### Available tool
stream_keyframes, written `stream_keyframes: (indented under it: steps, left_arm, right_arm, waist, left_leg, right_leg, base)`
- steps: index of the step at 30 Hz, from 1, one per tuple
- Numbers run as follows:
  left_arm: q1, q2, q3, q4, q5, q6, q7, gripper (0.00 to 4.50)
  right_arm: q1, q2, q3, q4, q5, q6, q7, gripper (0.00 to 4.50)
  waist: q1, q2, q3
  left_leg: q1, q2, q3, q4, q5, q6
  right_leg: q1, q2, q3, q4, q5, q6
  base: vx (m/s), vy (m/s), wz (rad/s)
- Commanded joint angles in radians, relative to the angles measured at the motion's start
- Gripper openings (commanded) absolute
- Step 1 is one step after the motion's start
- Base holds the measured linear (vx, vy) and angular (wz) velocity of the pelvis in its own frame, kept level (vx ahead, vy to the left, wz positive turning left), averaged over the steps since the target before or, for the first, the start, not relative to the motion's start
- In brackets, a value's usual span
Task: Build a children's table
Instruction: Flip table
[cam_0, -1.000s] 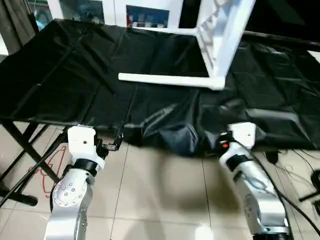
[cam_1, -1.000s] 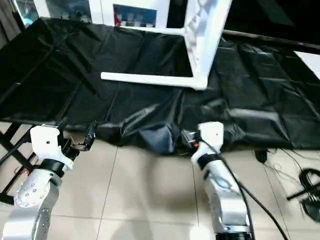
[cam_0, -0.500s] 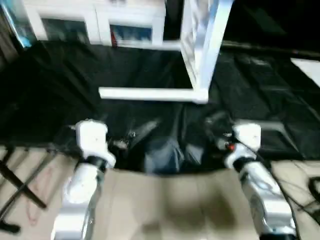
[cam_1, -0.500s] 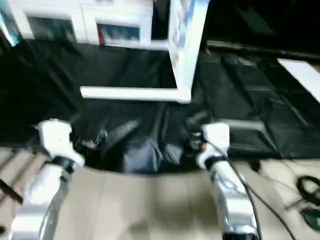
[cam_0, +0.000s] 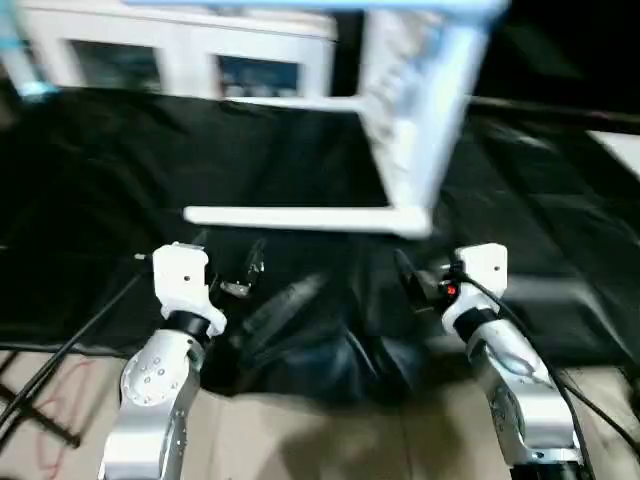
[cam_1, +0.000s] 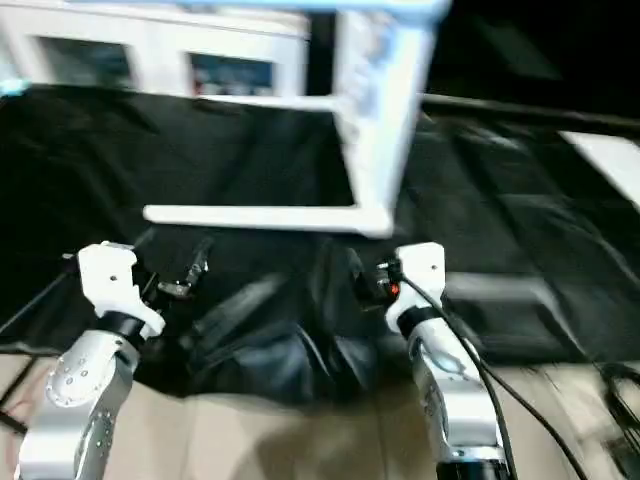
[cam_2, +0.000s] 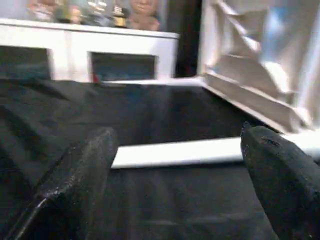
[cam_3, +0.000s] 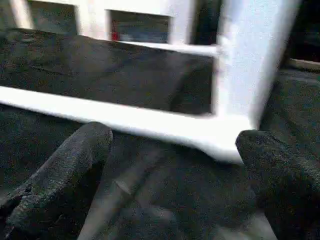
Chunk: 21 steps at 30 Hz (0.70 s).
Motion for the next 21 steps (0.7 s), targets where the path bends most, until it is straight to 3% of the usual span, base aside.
stream_keyframes:
  steps: [1, 2, 3, 4, 5, 6, 7, 8, 9, 10, 11, 12, 13, 14, 15, 16, 17, 18, 19, 20, 21]
  left_arm:
    - [-0.006, 0.007, 0.007, -0.006, 0.0, 0.002, 0.001, 4.44]
    - [-0.006, 0.007, 0.003, -0.007, 0.001, 0.002, -0.001, 4.44]
    - [-0.006, 0.007, 0.003, -0.007, 0.001, 0.002, -0.001, 4.44]
    - [-0.006, 0.009, -0.002, -0.008, 0.0, 0.004, -0.002, 4.44]
    - [-0.005, 0.009, -0.006, -0.01, 0.006, 0.011, 0.005, 4.44]
    - [-0.005, 0.01, -0.007, -0.011, 0.007, 0.011, 0.007, 4.44]
    - [-0.007, 0.01, -0.013, -0.015, 0.0, 0.035, 0.003, 4.44]
    - [-0.013, 0.018, -0.025, -0.012, 0.015, 0.032, -0.001, 4.44]
    - [-0.017, 0.024, -0.033, -0.009, 0.026, 0.026, -0.003, 4.44]
    - [-0.023, 0.035, -0.045, -0.006, 0.04, 0.014, -0.012, 4.44]
    - [-0.027, 0.041, -0.052, -0.003, 0.047, 0.011, -0.018, 4.44]
    - [-0.033, 0.052, -0.061, 0.002, 0.058, 0.014, -0.025, 4.44]
    - [-0.037, 0.058, -0.066, 0.005, 0.066, 0.018, -0.028, 4.44]
    - [-0.045, 0.071, -0.073, 0.021, 0.091, 0.01, -0.027, 4.44]
    - [-0.058, 0.087, -0.081, 0.046, 0.128, 0.008, -0.02, 4.44]
    - [-0.062, 0.091, -0.083, 0.052, 0.137, 0.008, -0.018, 4.44]
    - [-0.068, 0.096, -0.086, 0.058, 0.14, 0.004, -0.02, 4.44]
    - [-0.073, 0.098, -0.088, 0.062, 0.14, 0.0, -0.023, 4.44]
    - [-0.079, 0.103, -0.095, 0.067, 0.144, -0.002, -0.025, 4.44]
    - [-0.079, 0.103, -0.095, 0.067, 0.144, -0.002, -0.025, 4.44]
    - [-0.093, 0.11, -0.107, 0.077, 0.15, -0.004, -0.03, 4.44]
  right_arm:
    - [-0.002, 0.004, 0.017, -0.012, 0.004, -0.002, 0.007, 4.5]
    - [0.0, 0.003, 0.017, -0.014, 0.005, -0.002, 0.009, 4.5]
    - [0.0, 0.003, 0.017, -0.014, 0.005, -0.002, 0.009, 4.5]
    - [0.0, 0.002, 0.016, -0.016, 0.009, -0.003, 0.01, 4.5]
    - [0.001, 0.003, 0.014, -0.02, 0.016, -0.001, 0.016, 4.5]
    - [0.001, 0.003, 0.014, -0.02, 0.017, -0.001, 0.017, 4.5]
    - [0.003, 0.004, 0.016, -0.026, 0.027, -0.004, 0.03, 4.5]
    - [0.004, 0.002, 0.021, -0.032, 0.031, -0.006, 0.043, 4.5]
    - [0.004, 0.0, 0.025, -0.034, 0.032, -0.007, 0.048, 4.5]
    - [0.006, -0.003, 0.032, -0.039, 0.038, -0.012, 0.06, 4.5]
    - [0.005, -0.005, 0.036, -0.041, 0.039, -0.016, 0.066, 4.5]
    - [0.004, -0.008, 0.04, -0.041, 0.037, -0.02, 0.069, 4.5]
    - [0.003, -0.009, 0.042, -0.041, 0.035, -0.021, 0.069, 4.5]
    - [0.0, -0.011, 0.044, -0.038, 0.035, -0.017, 0.072, 4.5]
    - [-0.005, -0.016, 0.049, -0.033, 0.038, -0.003, 0.078, 4.5]
    - [-0.006, -0.017, 0.05, -0.032, 0.038, 0.001, 0.079, 4.5]
    - [-0.009, -0.017, 0.049, -0.03, 0.04, 0.003, 0.081, 4.5]
    - [-0.013, -0.017, 0.049, -0.029, 0.04, 0.005, 0.082, 4.5]
    - [-0.017, -0.019, 0.049, -0.026, 0.039, 0.006, 0.084, 4.5]
    - [-0.017, -0.019, 0.049, -0.026, 0.039, 0.006, 0.084, 4.5]
    - [-0.03, -0.024, 0.046, -0.019, 0.027, -0.002, 0.076, 4.5]
  waist:
    - [0.009, 0.055, -0.024]
    - [-0.032, 0.064, -0.029]
    - [-0.052, 0.068, -0.048]
    - [-0.042, 0.058, -0.057]
    - [-0.053, 0.053, -0.06]
    - [-0.058, 0.042, -0.056]
    - [-0.063, 0.033, -0.067]
    - [-0.057, 0.0, -0.064]
    - [-0.05, -0.065, -0.074]
    - [-0.018, -0.061, -0.073]
    - [-0.019, -0.064, -0.075]
    - [-0.021, -0.05, -0.075]
    - [-0.03, -0.047, -0.071]
    - [-0.049, -0.019, -0.067]
    - [-0.05, -0.012, -0.067]
    - [-0.054, -0.005, -0.062]
    - [-0.056, -0.006, -0.059]
    - [-0.053, 0.0, -0.052]
    - [-0.054, -0.001, -0.044]
    - [-0.054, -0.001, -0.044]
    - [-0.053, 0.0, -0.035]
  left_leg:
    - [0.028, 0.092, -0.017, -0.14, 0.045, 0.033]
    - [0.071, 0.141, -0.068, -0.162, -0.067, 0.055]
    - [0.13, 0.178, -0.121, -0.169, -0.117, 0.096]
    - [0.161, 0.194, -0.137, -0.151, -0.15, 0.214]
    - [0.16, 0.179, -0.134, -0.132, 0.001, 0.335]
    - [0.141, 0.153, -0.108, -0.131, 0.166, 0.422]
    - [0.146, 0.143, -0.105, -0.119, 0.302, 0.456]
    - [0.11, 0.086, -0.042, -0.081, 0.463, 0.419]
    - [0.028, -0.007, 0.023, -0.039, 0.298, 0.285]
    - [-0.015, -0.011, 0.005, 0.005, 0.11, 0.144]
    - [-0.029, 0.008, -0.012, -0.004, 0.134, 0.101]
    - [-0.039, 0.022, -0.019, -0.038, 0.291, 0.027]
    - [-0.036, 0.022, -0.012, -0.058, 0.36, 0.007]
    - [-0.01, 0.041, -0.001, -0.08, 0.398, 0.003]
    - [-0.004, 0.049, -0.002, -0.082, 0.381, -0.001]
    - [0.005, 0.065, -0.004, -0.091, 0.301, 0.003]
    - [0.003, 0.067, -0.001, -0.095, 0.245, 0.006]
    - [0.006, 0.083, 0.001, -0.104, 0.108, 0.004]
    - [0.012, 0.091, 0.009, -0.11, -0.014, -0.004]
    - [0.012, 0.091, 0.009, -0.11, -0.014, -0.004]
    - [0.013, 0.094, 0.021, -0.118, -0.147, -0.032]
  right_leg:
    - [0.017, -0.059, 0.003, -0.099, -0.319, -0.19]
    - [-0.022, -0.028, -0.029, -0.027, -0.262, -0.148]
    - [-0.074, -0.022, -0.04, 0.062, -0.209, -0.108]
    - [-0.118, -0.04, -0.036, 0.116, -0.14, -0.023]
    - [-0.16, -0.052, -0.038, 0.141, -0.08, 0.046]
    - [-0.178, -0.057, -0.037, 0.142, -0.007, 0.079]
    - [-0.193, -0.065, -0.03, 0.132, 0.039, 0.088]
    - [-0.187, -0.094, 0.007, 0.044, 0.208, 0.035]
    - [-0.083, -0.121, 0.071, -0.029, 0.314, 0.036]
    - [-0.027, -0.208, 0.145, -0.071, 0.128, 0.013]
    - [-0.009, -0.226, 0.146, -0.059, 0.207, -0.042]
    - [-0.001, -0.184, 0.106, -0.012, 0.536, -0.11]
    - [-0.014, -0.144, 0.081, -0.003, 0.659, -0.125]
    - [-0.036, -0.093, 0.048, -0.002, 0.625, -0.167]
    - [-0.038, -0.09, 0.044, -0.003, 0.544, -0.186]
    - [-0.049, -0.093, 0.039, -0.016, 0.358, -0.212]
    - [-0.047, -0.097, 0.041, -0.022, 0.277, -0.217]
    - [-0.053, -0.106, 0.041, -0.035, 0.119, -0.227]
    - [-0.064, -0.108, 0.042, -0.048, -0.009, -0.231]
    - [-0.064, -0.108, 0.042, -0.048, -0.009, -0.231]
    - [-0.073, -0.108, 0.044, -0.063, -0.164, -0.204]
  base:
    - [0.178, 0.059, 0.15]
    - [0.199, 0.083, 0.1]
    - [0.199, 0.083, 0.1]
    - [0.202, 0.049, 0.05]
    - [0.178, 0.025, -0.04]
    - [0.178, 0.025, -0.04]
    - [0.154, -0.015, -0.14]
    - [0.078, -0.03, -0.04]
    - [0.078, -0.03, -0.04]
    - [0.039, -0.051, 0.12]
    - [0.096, -0.085, 0.01]
    - [0.096, -0.085, 0.01]
    - [0.072, -0.066, -0.07]
    - [0.0, 0.0, 0.0]
    - [0.0, 0.0, 0.0]
    - [0.0, 0.0, 0.0]
    - [0.0, 0.0, 0.0]
    - [0.0, 0.0, 0.0]
    - [-0.058, -0.003, 0.04]
    - [-0.059, 0.001, 0.09]
    - [-0.059, 0.001, 0.09]
